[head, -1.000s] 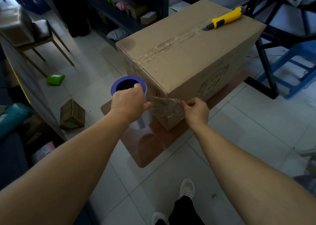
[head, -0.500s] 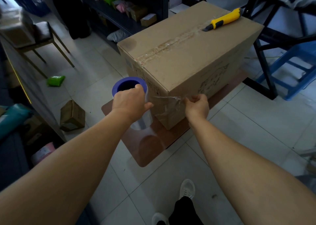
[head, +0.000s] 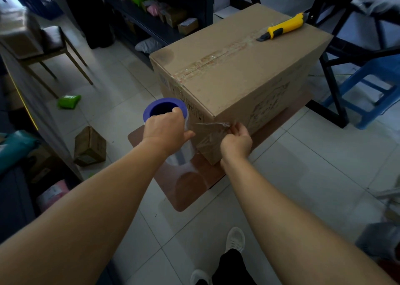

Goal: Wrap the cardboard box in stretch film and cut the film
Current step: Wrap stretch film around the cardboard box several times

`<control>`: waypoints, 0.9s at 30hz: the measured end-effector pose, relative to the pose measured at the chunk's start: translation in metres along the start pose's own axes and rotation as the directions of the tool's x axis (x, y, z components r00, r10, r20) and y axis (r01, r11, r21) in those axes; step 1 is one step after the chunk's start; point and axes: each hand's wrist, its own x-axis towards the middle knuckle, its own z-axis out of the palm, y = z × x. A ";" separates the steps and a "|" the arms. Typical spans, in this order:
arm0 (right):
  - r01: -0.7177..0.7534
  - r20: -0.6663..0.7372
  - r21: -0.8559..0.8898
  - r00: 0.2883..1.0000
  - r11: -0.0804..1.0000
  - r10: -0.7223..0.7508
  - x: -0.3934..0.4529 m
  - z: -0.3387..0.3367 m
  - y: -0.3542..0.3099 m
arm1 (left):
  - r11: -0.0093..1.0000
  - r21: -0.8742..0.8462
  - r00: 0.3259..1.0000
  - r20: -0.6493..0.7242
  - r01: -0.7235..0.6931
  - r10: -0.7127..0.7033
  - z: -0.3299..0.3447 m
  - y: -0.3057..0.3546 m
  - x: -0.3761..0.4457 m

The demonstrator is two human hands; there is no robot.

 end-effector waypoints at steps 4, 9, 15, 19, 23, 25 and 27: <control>0.075 0.106 -0.147 0.993 0.986 -0.059 -0.015 0.004 0.003 | 1.000 -0.012 1.000 0.008 0.008 -0.008 -0.001 0.001 -0.001; 0.098 0.241 -0.275 0.970 0.957 -0.030 -0.018 0.007 0.005 | 1.000 -0.010 1.000 0.004 -0.001 0.001 -0.005 0.000 -0.003; 0.003 0.251 -0.305 0.965 0.952 0.077 -0.001 -0.006 -0.003 | 1.000 0.005 1.000 0.006 -0.020 0.020 -0.006 0.001 -0.006; -0.012 0.269 -0.331 0.957 0.943 0.107 -0.009 -0.009 0.005 | 1.000 0.013 1.000 0.005 -0.027 0.027 -0.006 0.001 -0.006; -0.015 0.331 -0.369 0.932 0.929 0.146 -0.019 0.000 0.017 | 1.000 0.013 1.000 0.006 -0.023 0.023 -0.004 0.000 -0.007; -0.048 0.324 -0.395 0.927 0.917 0.188 -0.014 0.001 0.016 | 0.999 0.017 1.000 -0.001 -0.028 0.028 -0.003 0.000 -0.007; -0.098 0.287 -0.397 0.931 0.912 0.225 -0.008 -0.004 0.015 | 0.999 0.010 0.999 0.000 -0.035 0.035 -0.002 -0.001 -0.007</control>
